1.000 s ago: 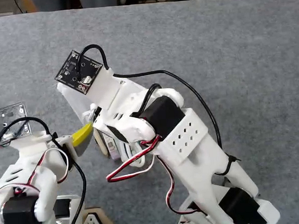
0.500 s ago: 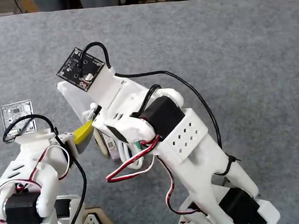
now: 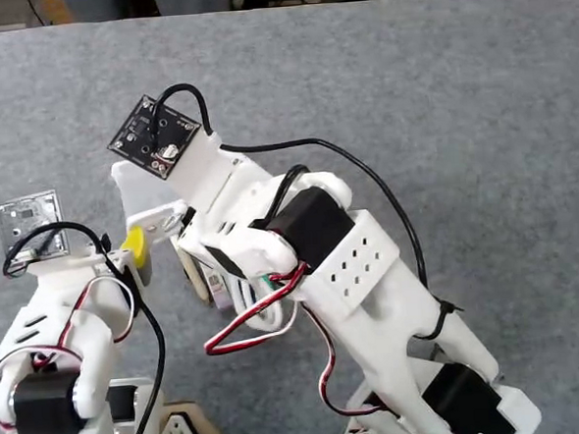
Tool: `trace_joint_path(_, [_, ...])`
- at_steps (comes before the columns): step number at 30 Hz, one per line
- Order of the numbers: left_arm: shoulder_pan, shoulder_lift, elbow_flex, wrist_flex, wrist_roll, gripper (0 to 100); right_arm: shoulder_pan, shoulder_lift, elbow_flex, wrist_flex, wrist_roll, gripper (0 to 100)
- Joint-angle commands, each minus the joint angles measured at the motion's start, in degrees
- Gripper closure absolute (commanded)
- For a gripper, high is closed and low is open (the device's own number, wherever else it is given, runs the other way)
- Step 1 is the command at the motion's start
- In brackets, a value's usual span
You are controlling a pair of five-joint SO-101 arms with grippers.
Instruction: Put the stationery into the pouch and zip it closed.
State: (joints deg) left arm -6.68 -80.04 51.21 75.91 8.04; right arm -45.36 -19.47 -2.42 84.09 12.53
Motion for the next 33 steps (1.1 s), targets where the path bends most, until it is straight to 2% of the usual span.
trace_joint_path(1, [-0.66, -0.18, 1.19, -1.32, -0.44, 87, -0.09, -2.51, -0.57, 0.18, -0.53, 98.6])
trace_joint_path(7, [-0.48, -0.18, 1.27, -1.05, -0.44, 88, 0.09, -2.51, -0.57, 0.18, -0.53, 98.6])
trace_joint_path(10, [-0.31, -0.09, -0.84, -0.7, -0.35, 98, 0.18, -2.51, -0.66, 0.18, -0.35, 98.6])
trace_joint_path(17, [0.13, 0.26, -15.34, 7.82, 0.0, 97, 0.18, -2.51, -0.75, -0.26, -0.18, 98.6])
trace_joint_path(21, [5.93, 0.35, -21.76, 13.36, 0.53, 97, 0.18, -2.77, -1.1, -0.09, -0.18, 98.6])
trace_joint_path(23, [9.45, 0.35, -23.96, 15.3, 3.34, 97, 0.18, -4.26, -1.98, 0.09, -0.18, 98.6])
trace_joint_path(26, [11.56, 0.35, -25.98, 16.79, 6.68, 97, 0.18, -7.69, -1.98, 0.09, -0.18, 98.6])
trace_joint_path(33, [11.47, 0.26, -22.81, 17.05, 7.03, 97, 0.44, -11.56, 4.97, -0.26, -0.09, 98.6])
